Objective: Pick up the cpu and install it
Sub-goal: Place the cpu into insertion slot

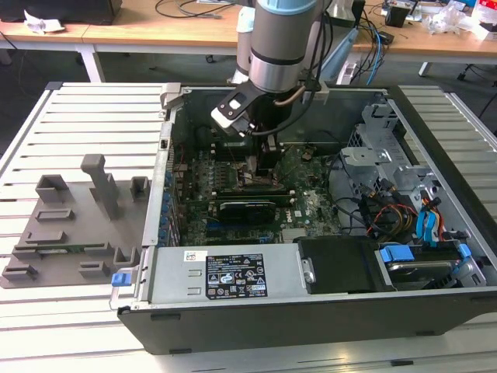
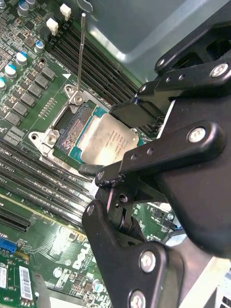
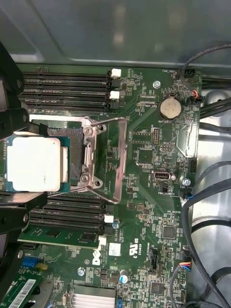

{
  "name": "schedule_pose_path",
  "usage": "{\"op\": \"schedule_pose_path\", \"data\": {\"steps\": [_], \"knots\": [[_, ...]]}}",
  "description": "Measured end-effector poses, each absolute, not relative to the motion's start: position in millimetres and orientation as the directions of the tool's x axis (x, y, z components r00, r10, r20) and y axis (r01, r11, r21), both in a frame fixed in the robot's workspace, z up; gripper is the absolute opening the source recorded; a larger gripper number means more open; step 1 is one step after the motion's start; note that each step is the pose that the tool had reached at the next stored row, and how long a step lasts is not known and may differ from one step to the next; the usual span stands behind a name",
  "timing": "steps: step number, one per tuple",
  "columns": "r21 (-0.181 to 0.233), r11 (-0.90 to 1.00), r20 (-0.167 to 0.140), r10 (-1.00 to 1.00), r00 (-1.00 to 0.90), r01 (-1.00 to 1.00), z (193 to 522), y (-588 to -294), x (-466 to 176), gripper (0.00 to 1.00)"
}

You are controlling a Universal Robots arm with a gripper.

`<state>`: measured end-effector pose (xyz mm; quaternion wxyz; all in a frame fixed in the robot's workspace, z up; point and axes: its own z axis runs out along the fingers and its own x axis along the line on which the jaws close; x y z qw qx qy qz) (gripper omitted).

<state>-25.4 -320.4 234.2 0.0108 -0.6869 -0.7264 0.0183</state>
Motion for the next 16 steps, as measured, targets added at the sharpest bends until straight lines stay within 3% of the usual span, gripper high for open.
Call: {"op": "schedule_pose_path", "data": {"steps": [16], "knots": [[-0.042,0.053,-0.01,0.999,-0.053,0.998,225.3,-318.3,-25.3,0.55]]}}
